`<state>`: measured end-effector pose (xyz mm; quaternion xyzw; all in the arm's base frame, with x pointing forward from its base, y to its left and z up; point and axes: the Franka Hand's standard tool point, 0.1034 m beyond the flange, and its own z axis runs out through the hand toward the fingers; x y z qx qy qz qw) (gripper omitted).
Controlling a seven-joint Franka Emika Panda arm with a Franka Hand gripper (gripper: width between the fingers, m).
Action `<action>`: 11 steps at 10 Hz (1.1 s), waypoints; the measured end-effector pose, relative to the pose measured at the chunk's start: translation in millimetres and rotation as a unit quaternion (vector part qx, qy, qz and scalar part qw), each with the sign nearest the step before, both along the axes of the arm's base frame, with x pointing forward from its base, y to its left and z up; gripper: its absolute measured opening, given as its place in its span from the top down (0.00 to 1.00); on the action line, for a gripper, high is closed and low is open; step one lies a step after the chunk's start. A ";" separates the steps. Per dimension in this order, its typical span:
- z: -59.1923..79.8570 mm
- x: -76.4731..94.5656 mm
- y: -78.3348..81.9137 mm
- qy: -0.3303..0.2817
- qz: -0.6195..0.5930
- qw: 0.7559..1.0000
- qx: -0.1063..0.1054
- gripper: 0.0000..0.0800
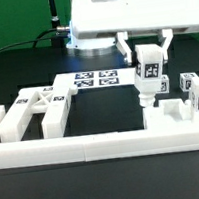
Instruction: Assemble chair
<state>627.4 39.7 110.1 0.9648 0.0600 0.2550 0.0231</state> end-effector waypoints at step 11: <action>-26.9 7.4 10.9 0.007 0.009 1.000 -0.004 0.64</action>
Offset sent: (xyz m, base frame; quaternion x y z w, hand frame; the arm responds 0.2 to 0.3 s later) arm 0.0063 0.0077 -0.0127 -0.0003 0.0134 0.0186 0.9997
